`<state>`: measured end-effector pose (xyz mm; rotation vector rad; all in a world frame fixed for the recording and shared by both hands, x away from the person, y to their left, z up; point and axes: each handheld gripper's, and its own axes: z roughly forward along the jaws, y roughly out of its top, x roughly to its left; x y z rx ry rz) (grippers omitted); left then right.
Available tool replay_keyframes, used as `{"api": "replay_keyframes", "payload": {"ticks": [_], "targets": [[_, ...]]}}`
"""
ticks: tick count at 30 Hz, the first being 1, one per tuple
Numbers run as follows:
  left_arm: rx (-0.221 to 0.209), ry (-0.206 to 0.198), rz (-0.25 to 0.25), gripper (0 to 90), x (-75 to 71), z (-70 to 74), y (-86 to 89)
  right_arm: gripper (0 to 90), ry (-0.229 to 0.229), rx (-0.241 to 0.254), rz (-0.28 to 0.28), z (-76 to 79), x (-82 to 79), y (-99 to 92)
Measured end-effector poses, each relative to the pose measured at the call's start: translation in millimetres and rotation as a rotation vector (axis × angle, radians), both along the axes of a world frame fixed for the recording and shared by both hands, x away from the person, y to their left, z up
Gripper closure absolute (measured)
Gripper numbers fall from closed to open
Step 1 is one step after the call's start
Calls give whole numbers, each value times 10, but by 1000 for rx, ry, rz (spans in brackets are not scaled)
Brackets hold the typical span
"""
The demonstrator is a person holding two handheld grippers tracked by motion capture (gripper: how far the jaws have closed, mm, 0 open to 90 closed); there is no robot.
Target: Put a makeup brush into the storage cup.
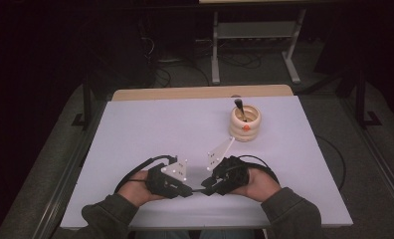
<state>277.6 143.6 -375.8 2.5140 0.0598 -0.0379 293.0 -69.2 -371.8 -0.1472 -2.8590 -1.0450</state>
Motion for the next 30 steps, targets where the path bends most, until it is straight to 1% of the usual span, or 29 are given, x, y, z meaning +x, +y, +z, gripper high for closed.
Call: {"api": "replay_keyframes", "payload": {"ticks": [2,3,4,5,6,7,9,10,11,12,13,14,16,18,19,21,22,24,26,28,29,30], "targets": [[0,-2,7,852,6,1,19,684,8,-9,-6,-12,12,-17],[-8,0,14,853,6,-2,27,690,8,-5,-9,-16,22,-29],[-16,6,15,853,4,-2,38,706,18,0,-14,-19,31,-44],[-23,9,16,852,1,0,45,735,30,3,-17,-22,38,-57],[-24,7,21,852,-4,1,47,783,39,1,-18,-20,40,-69],[-27,9,21,852,-6,1,48,814,44,5,-3,-22,46,-77],[-19,2,20,839,3,2,43,839,51,12,16,-14,39,-76],[-18,3,28,816,5,-2,36,841,56,5,16,-10,31,-72],[-11,7,29,772,7,-2,25,842,54,-3,20,-10,34,-65],[-8,1,32,740,9,-2,15,843,54,-20,25,-7,39,-54],[-1,7,34,698,8,0,8,843,49,-32,38,-11,47,-42],[3,9,29,695,6,1,1,842,48,-48,41,-8,46,-31],[-4,14,34,700,-13,-5,-19,843,38,-85,60,0,46,0],[4,11,25,727,-21,-7,-38,843,33,-114,68,26,25,43],[9,13,19,737,-19,-5,-43,842,29,-120,77,50,19,65],[12,19,9,800,-25,-5,-52,842,18,-124,88,87,22,93],[14,15,3,837,-23,-1,-52,842,11,-131,91,108,20,109],[8,25,15,847,-33,1,-38,837,-6,-139,96,142,23,131],[-5,27,23,849,-29,11,-10,816,-7,-126,85,168,14,137],[-12,23,37,851,-21,15,19,693,0,-104,66,179,13,123],[-12,15,42,851,-16,19,38,662,-3,-84,45,179,22,107],[-13,12,43,852,-10,22,50,652,10,-57,26,178,30,73]]}}
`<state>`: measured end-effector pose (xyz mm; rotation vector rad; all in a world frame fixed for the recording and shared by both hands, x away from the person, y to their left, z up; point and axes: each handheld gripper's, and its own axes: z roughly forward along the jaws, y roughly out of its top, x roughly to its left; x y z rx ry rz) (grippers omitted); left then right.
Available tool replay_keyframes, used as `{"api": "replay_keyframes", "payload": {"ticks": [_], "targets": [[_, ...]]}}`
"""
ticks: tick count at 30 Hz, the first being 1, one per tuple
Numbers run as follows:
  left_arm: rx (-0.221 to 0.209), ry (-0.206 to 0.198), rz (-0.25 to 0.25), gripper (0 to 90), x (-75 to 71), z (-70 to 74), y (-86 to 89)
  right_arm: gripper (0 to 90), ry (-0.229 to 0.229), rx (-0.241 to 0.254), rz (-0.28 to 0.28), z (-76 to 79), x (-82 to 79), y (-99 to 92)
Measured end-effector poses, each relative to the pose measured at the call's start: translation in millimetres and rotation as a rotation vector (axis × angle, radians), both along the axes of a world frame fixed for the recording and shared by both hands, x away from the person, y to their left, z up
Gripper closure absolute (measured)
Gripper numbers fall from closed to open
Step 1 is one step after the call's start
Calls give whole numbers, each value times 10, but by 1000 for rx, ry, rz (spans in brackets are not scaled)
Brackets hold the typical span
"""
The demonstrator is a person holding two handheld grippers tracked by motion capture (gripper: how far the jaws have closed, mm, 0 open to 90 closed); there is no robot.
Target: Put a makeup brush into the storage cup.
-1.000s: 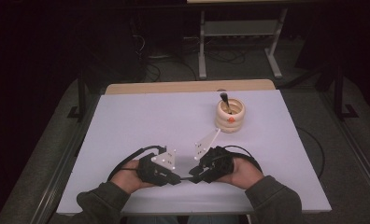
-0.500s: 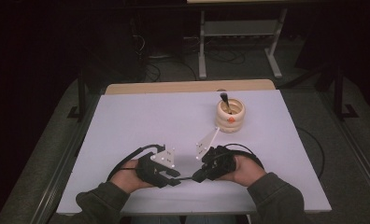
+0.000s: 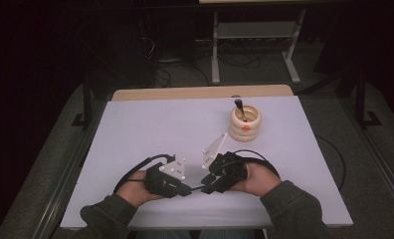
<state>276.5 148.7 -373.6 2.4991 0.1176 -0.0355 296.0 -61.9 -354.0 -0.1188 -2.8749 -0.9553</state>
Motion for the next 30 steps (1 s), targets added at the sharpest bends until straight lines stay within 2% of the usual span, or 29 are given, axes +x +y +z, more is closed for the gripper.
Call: {"api": "replay_keyframes", "payload": {"ticks": [3,7,8,12,14,15,19,21,23,24,25,26,30], "targets": [[-14,-9,5,853,3,-9,25,658,15,30,-12,-29,7,-51],[-17,-1,-4,854,-1,-16,18,781,24,29,-9,-47,15,-59],[-19,1,-7,854,-10,-24,10,823,33,19,-2,-48,13,-50],[-10,5,-13,846,-19,-38,-12,843,28,-8,37,-51,27,-20],[-8,18,4,753,-6,-32,-20,844,41,-34,39,-38,27,6],[-5,24,3,745,0,-27,-22,844,37,-47,46,-35,28,24],[-1,40,-9,783,-24,-19,-47,844,25,-105,56,5,20,92],[9,20,-16,842,-35,-17,-55,844,16,-91,70,28,27,108],[3,8,-6,851,-31,-13,-47,837,-1,-72,73,48,27,110],[-3,7,7,853,-25,-1,-32,805,-4,-63,59,59,21,102],[-9,0,14,854,-20,6,-21,708,-11,-33,22,76,15,74],[-14,-15,11,854,-6,18,-4,652,-11,-10,0,76,29,51],[-62,-11,68,855,-4,35,64,526,24,142,-115,41,58,-156]]}}
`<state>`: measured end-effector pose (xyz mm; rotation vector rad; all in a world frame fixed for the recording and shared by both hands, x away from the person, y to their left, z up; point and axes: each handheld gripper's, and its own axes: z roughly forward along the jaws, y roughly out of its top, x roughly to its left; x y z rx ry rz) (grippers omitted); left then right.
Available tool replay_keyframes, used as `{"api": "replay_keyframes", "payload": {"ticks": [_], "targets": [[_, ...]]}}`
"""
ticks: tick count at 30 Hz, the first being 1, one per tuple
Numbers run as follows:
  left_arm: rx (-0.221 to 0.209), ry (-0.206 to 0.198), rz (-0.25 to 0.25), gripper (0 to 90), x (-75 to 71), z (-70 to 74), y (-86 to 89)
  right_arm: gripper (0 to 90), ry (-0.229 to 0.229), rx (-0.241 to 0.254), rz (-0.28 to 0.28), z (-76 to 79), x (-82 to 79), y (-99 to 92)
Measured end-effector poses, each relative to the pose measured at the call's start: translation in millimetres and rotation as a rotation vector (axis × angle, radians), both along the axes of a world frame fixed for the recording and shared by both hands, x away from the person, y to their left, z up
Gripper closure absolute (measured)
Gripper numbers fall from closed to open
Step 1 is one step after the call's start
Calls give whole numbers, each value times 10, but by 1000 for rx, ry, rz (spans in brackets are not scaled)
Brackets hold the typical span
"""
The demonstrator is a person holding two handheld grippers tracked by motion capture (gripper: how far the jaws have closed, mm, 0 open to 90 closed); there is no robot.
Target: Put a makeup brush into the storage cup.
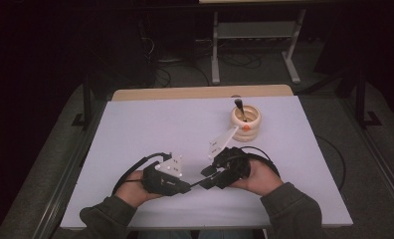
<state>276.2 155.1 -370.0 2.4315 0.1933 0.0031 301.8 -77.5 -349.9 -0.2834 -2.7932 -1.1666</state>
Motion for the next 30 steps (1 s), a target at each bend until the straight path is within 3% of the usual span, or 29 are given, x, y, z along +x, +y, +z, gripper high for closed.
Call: {"api": "replay_keyframes", "payload": {"ticks": [4,10,17,27,30], "targets": [[-50,-1,46,854,49,18,56,514,45,142,-104,-105,-25,-180],[-76,0,69,854,67,27,21,595,69,234,-145,-219,-45,-187],[-82,-1,76,855,82,23,-23,716,82,282,-150,-226,-6,-179],[-97,4,94,856,90,22,-46,812,99,323,-153,-206,32,-208],[-82,-11,85,851,92,20,-56,834,118,332,-143,-203,46,-208]]}}
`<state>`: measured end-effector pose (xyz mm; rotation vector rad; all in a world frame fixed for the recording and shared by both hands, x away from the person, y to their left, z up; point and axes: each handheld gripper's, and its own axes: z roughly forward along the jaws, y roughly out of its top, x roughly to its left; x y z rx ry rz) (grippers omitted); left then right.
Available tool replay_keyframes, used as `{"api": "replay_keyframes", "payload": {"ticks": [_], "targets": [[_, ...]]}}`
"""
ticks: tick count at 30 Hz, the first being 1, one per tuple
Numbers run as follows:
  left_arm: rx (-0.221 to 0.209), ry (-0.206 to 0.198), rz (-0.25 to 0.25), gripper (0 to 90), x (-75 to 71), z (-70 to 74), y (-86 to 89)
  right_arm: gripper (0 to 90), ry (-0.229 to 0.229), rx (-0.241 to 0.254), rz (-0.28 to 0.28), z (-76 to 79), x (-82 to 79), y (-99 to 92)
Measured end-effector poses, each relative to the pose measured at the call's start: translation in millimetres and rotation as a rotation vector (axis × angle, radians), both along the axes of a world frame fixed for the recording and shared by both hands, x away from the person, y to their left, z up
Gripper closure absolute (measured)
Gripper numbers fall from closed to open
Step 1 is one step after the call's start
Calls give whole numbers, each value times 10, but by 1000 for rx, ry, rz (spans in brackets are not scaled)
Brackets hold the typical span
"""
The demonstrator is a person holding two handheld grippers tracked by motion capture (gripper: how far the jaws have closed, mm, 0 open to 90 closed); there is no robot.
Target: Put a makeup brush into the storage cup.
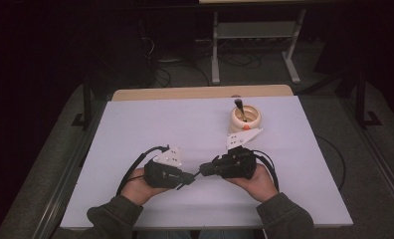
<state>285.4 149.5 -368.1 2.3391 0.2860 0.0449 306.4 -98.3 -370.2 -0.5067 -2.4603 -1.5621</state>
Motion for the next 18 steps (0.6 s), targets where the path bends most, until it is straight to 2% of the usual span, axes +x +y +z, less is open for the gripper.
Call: {"api": "replay_keyframes", "payload": {"ticks": [5,7,11,18], "targets": [[9,19,2,798,7,-15,-7,843,-15,-28,13,33,-2,33],[9,14,2,789,5,-18,-13,843,-22,-40,14,58,-2,41],[2,14,3,840,0,-14,-12,844,-27,-58,17,103,-4,42],[10,11,-1,850,-10,-21,-26,844,-27,-63,21,110,-2,51]]}}
